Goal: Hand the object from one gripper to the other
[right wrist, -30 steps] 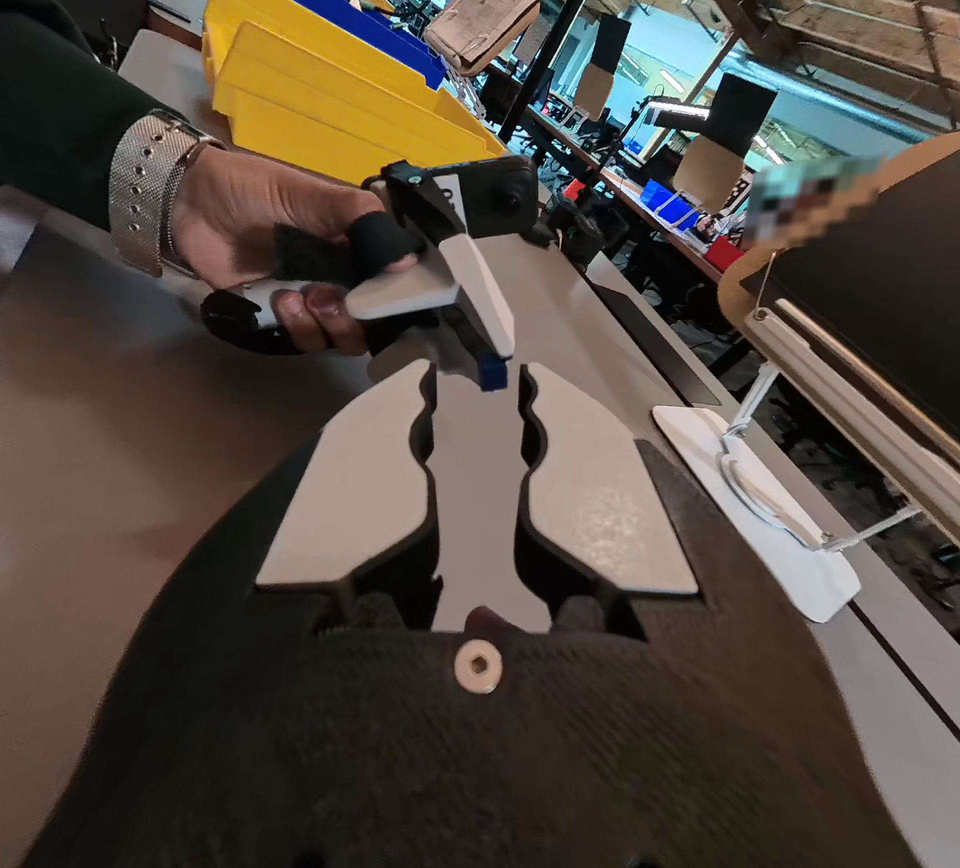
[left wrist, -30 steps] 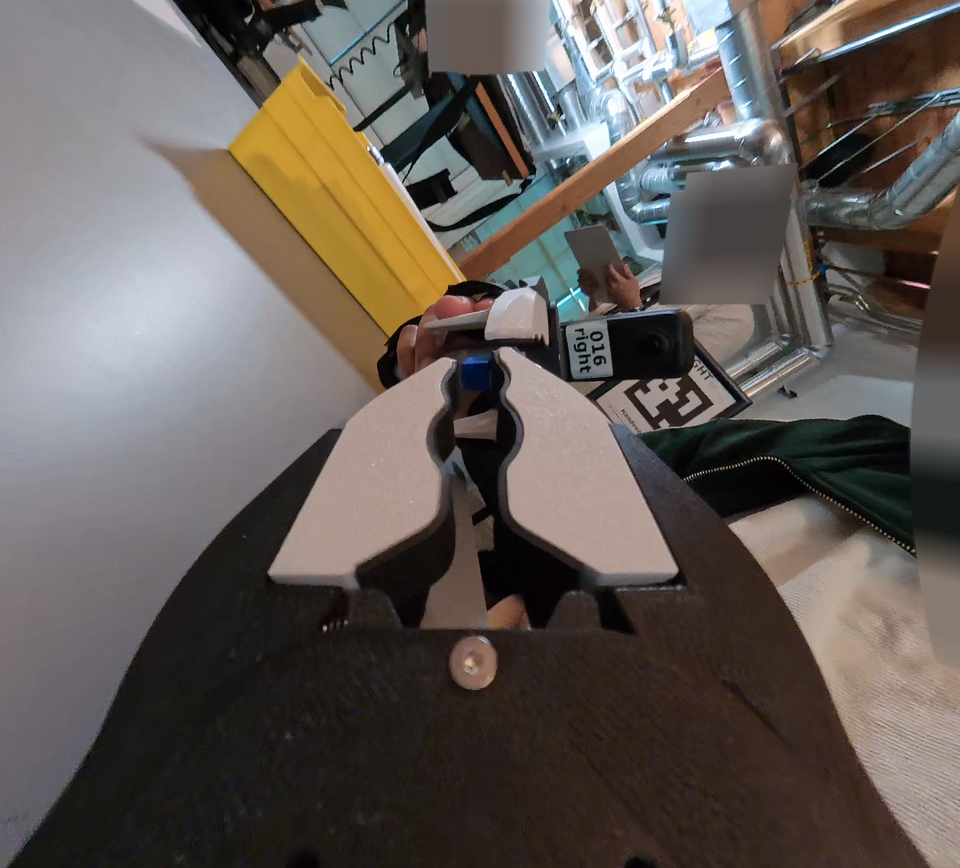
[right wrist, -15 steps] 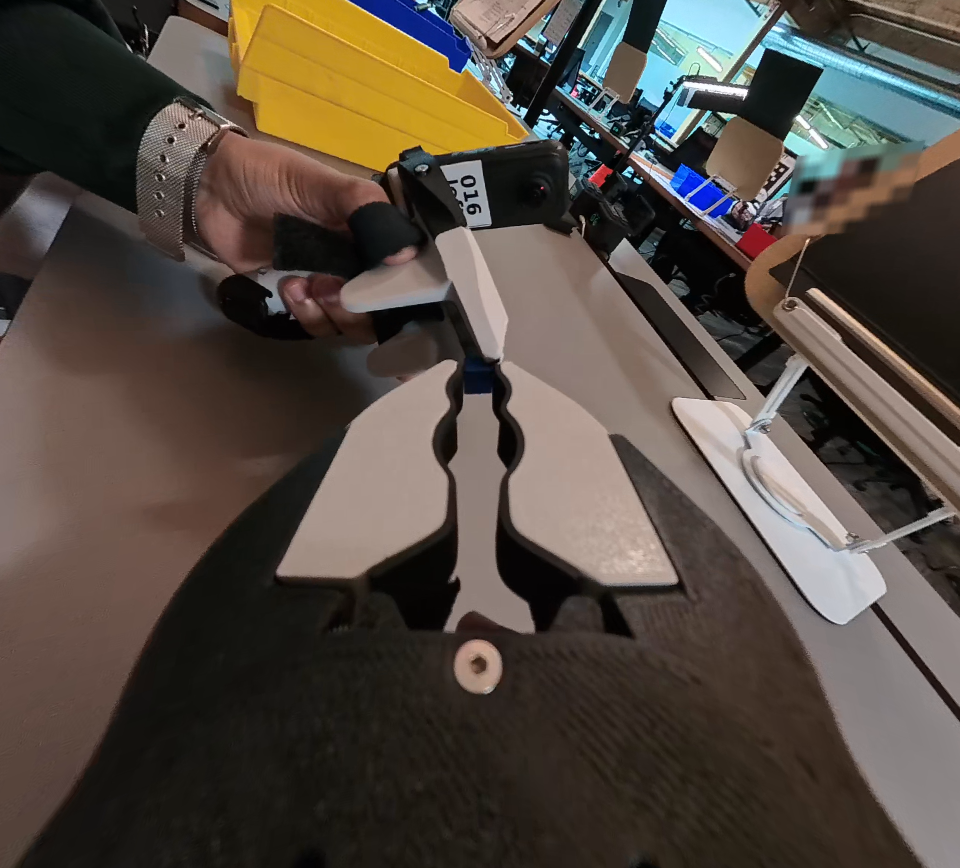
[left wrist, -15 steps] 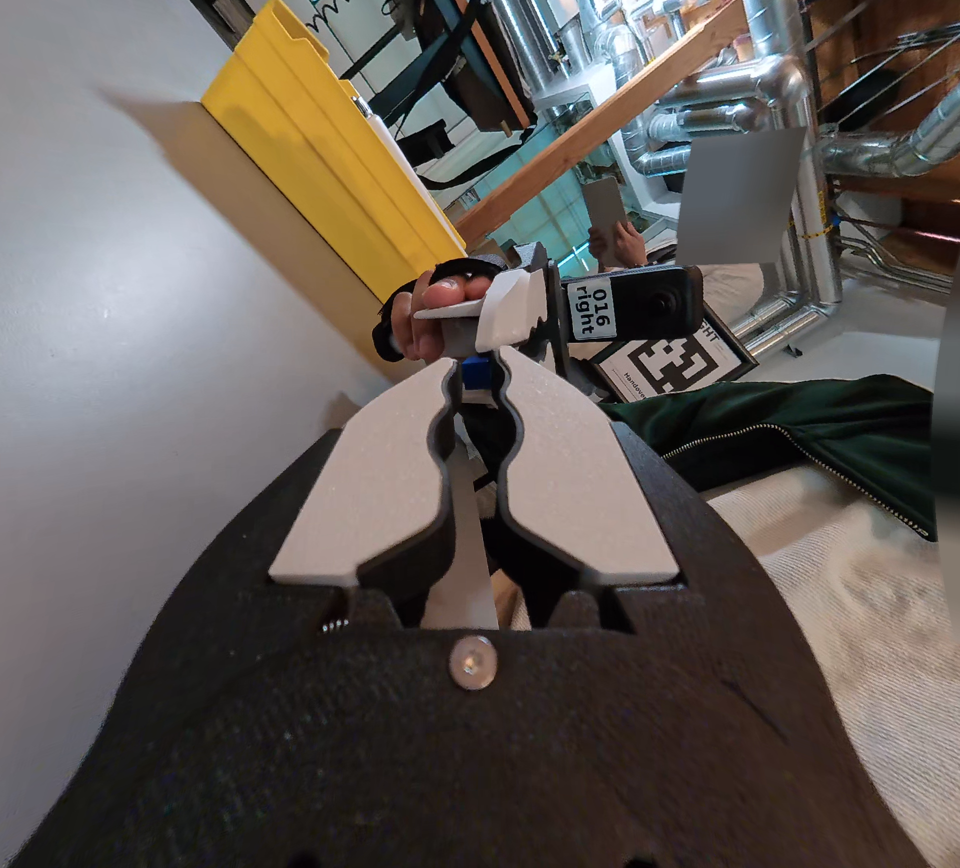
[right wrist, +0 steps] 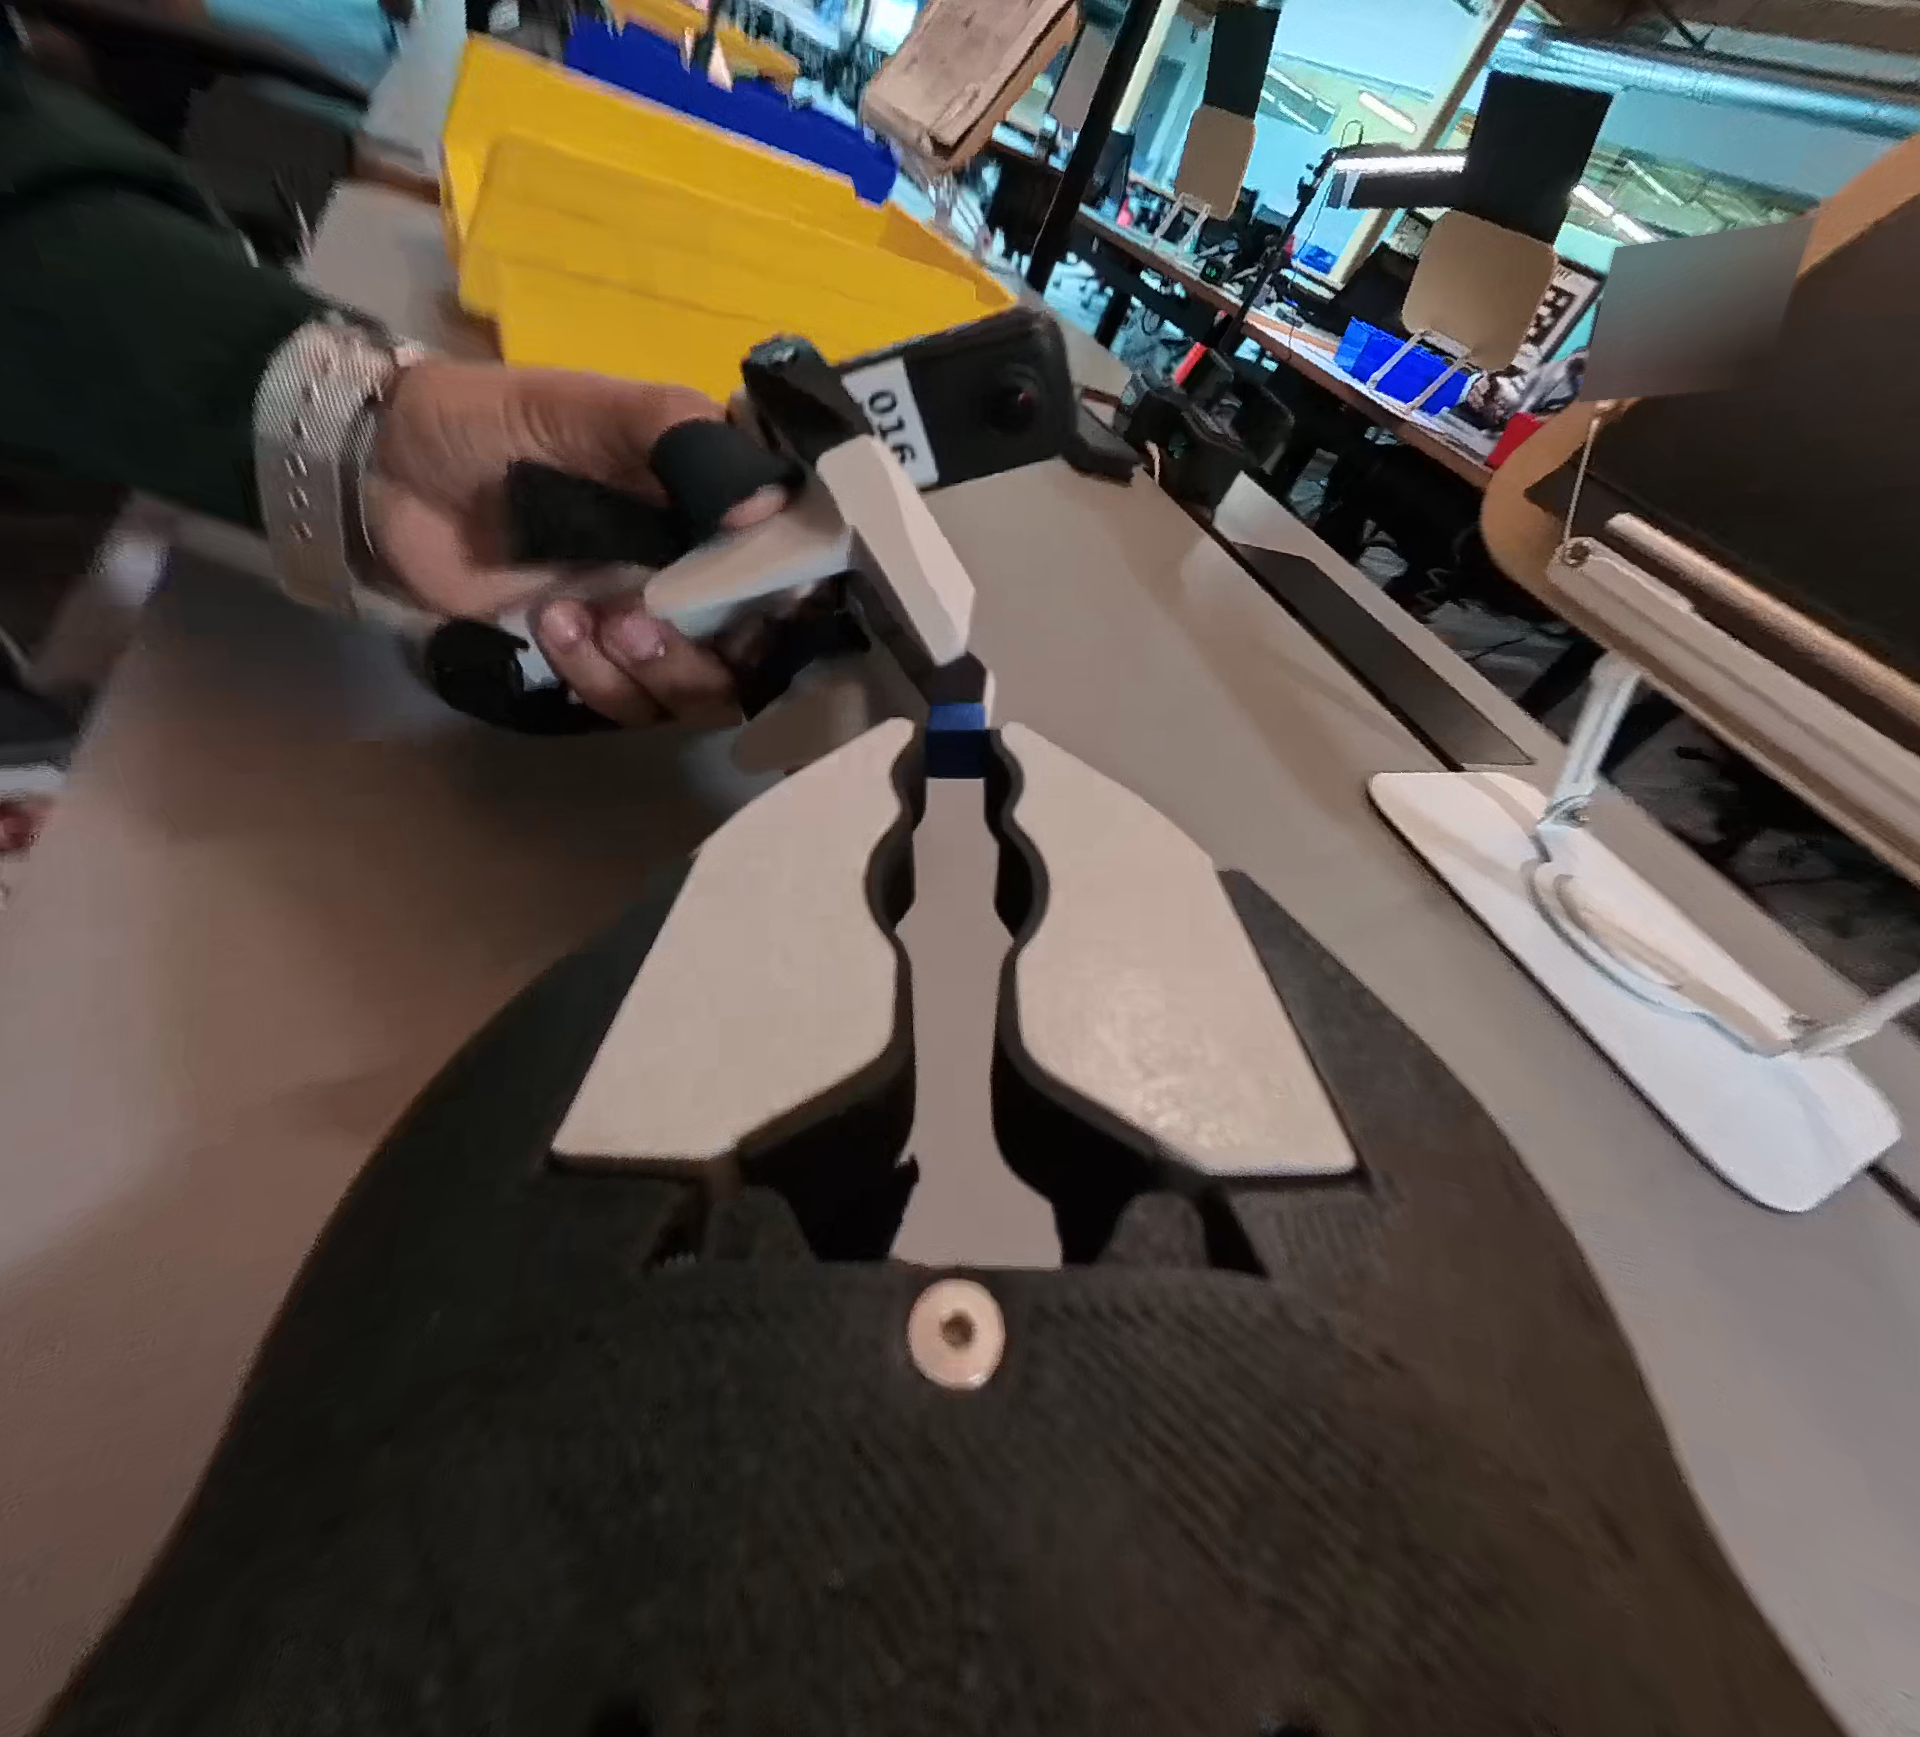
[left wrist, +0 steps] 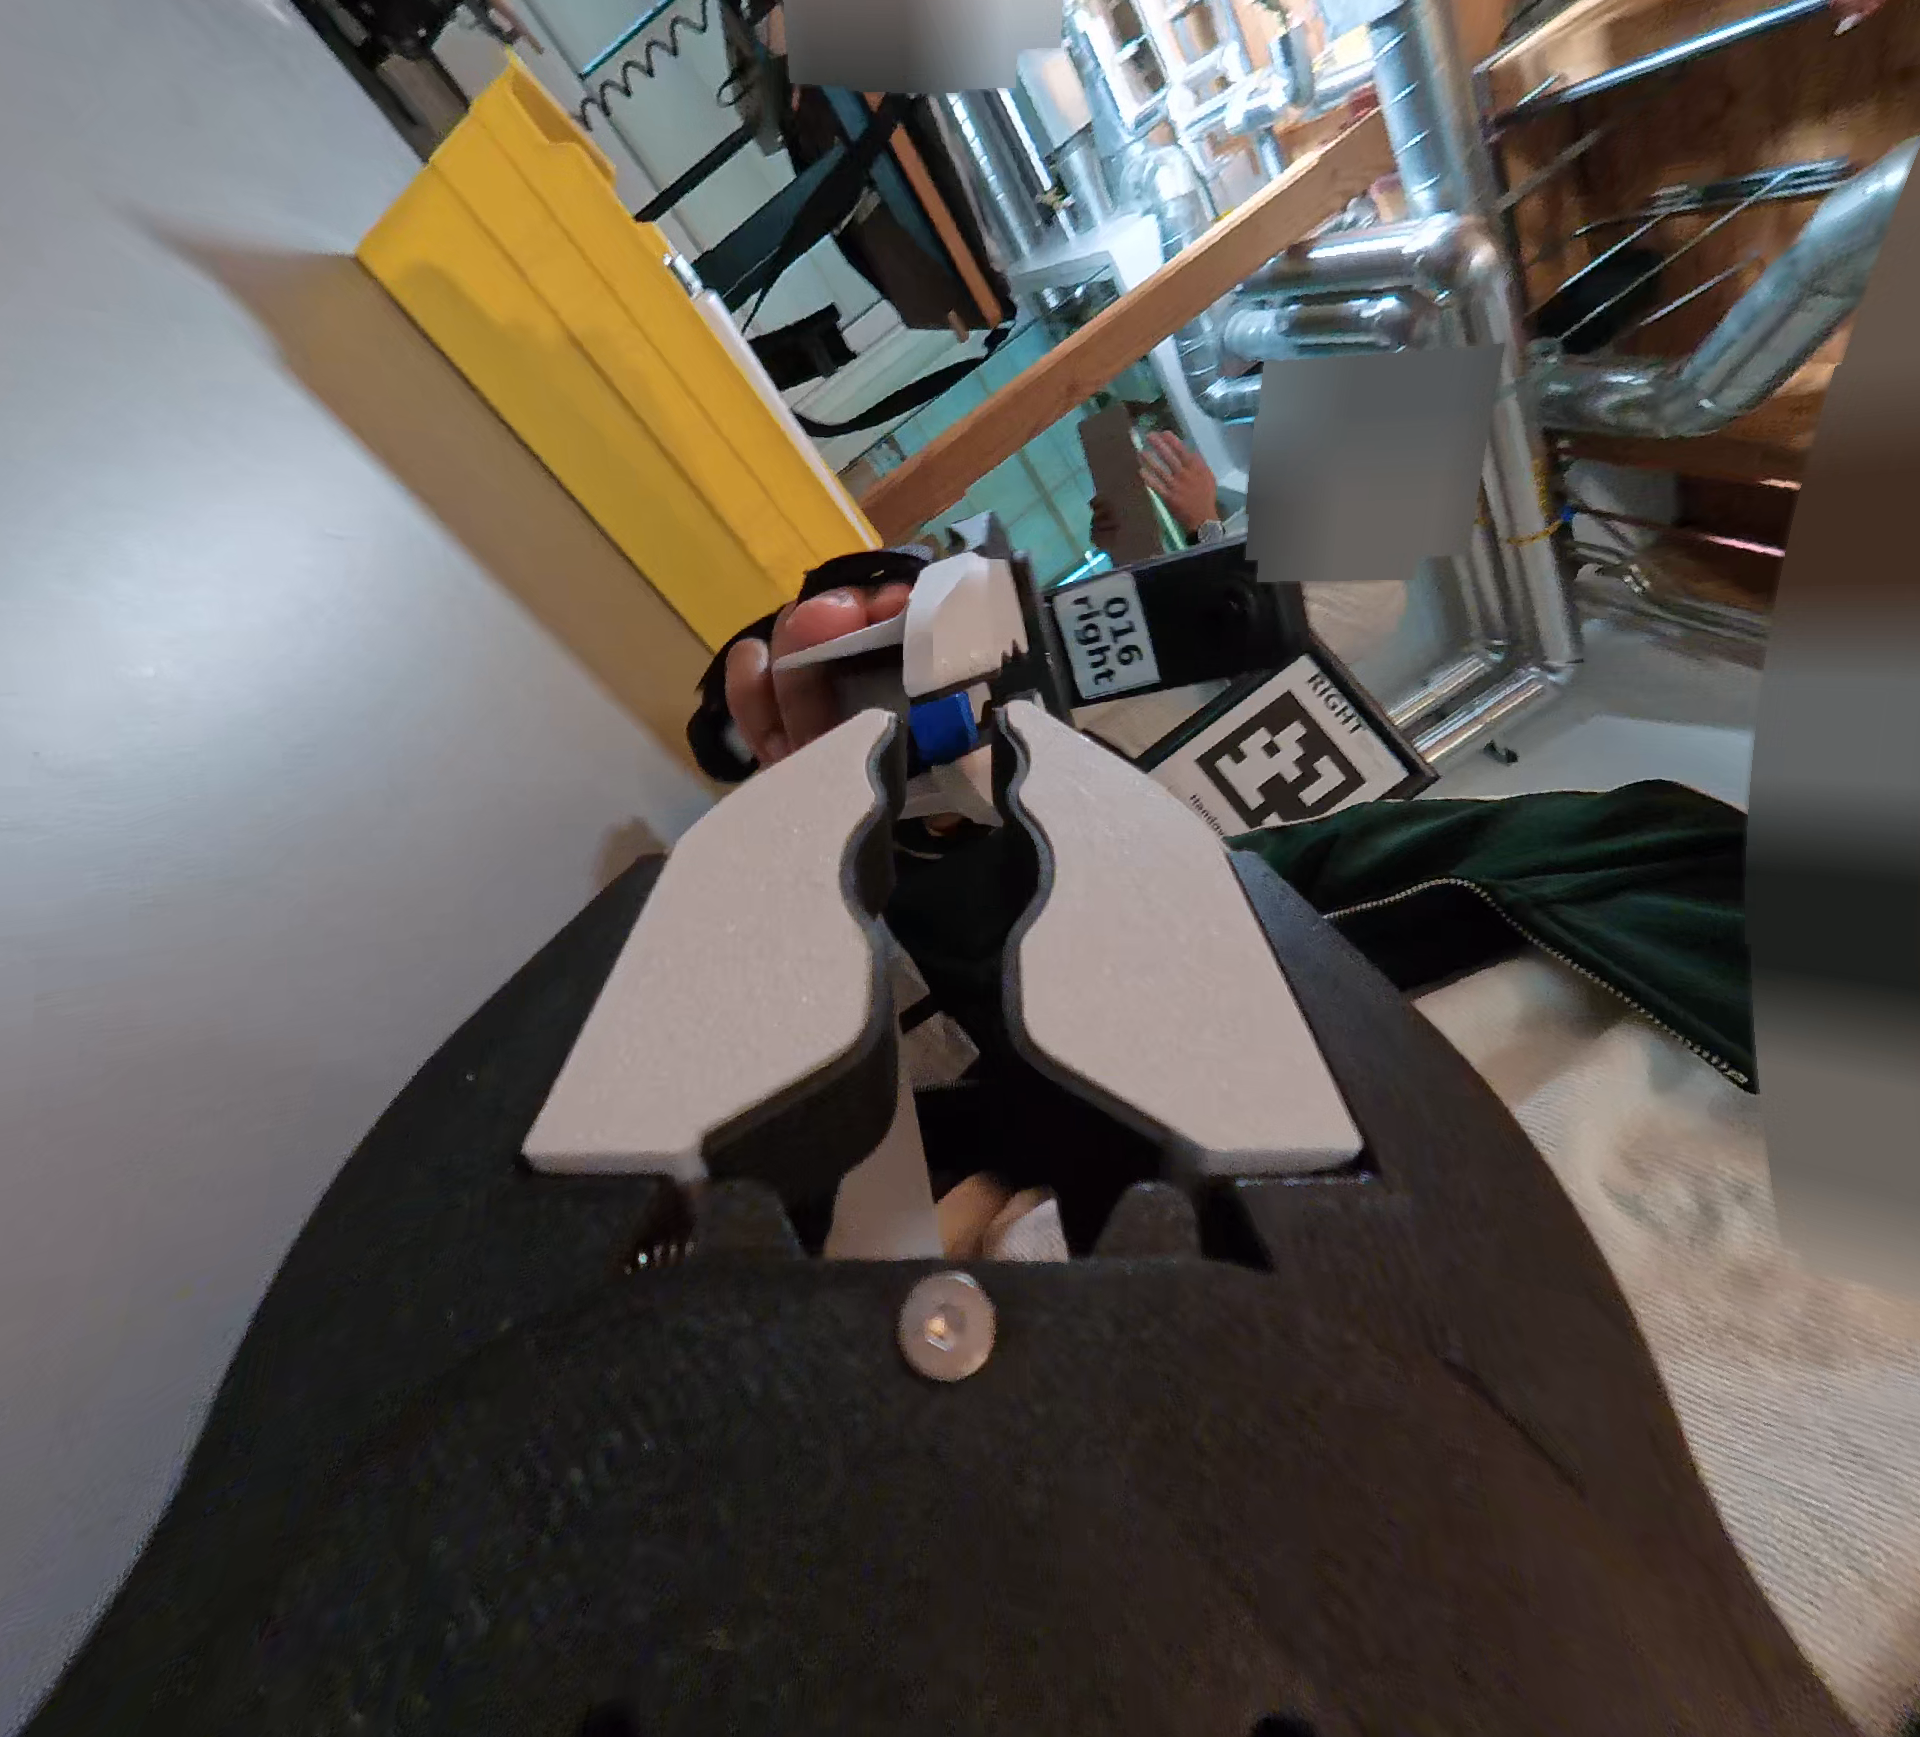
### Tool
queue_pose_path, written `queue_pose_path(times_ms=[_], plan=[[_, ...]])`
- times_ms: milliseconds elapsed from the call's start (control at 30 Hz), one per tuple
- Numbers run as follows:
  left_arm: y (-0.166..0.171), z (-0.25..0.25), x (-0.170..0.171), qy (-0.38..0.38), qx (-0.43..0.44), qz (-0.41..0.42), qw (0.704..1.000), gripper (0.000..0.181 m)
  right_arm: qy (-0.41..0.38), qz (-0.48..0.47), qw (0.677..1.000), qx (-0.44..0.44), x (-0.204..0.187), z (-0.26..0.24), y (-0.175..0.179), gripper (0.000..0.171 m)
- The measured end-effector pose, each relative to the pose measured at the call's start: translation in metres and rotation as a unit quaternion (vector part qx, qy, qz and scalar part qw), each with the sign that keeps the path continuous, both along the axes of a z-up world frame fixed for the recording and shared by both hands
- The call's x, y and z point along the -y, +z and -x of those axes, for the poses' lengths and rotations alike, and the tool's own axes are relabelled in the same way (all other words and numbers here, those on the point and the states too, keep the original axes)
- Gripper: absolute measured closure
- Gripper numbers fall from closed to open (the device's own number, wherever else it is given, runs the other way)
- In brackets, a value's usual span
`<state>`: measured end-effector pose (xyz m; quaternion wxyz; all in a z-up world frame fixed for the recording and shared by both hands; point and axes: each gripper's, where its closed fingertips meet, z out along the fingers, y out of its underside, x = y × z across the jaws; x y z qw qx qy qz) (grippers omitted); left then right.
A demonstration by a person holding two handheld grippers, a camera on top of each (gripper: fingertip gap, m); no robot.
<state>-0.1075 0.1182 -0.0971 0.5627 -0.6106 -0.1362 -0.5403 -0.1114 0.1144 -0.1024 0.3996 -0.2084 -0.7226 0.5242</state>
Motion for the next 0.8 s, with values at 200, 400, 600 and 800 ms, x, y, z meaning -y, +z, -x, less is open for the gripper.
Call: queue_pose_path(times_ms=[200,400,600,800], plan=[[0.01,0.001,0.001,0.038,-0.075,-0.037,0.996,0.164,0.054,0.212,0.971,0.097,-0.007,-0.007,0.02,0.161],[0.013,-0.01,0.001,0.087,-0.295,-0.079,0.948,0.16,0.092,0.349,0.917,0.168,-0.014,-0.006,0.03,0.161],[0.008,-0.018,0.004,0.162,-0.57,-0.108,0.798,0.168,0.209,0.501,0.767,0.342,-0.005,-0.016,0.027,0.161],[-0.006,-0.026,0.013,0.168,-0.597,-0.078,0.781,0.163,0.241,0.485,0.748,0.383,-0.001,-0.011,0.027,0.161]])
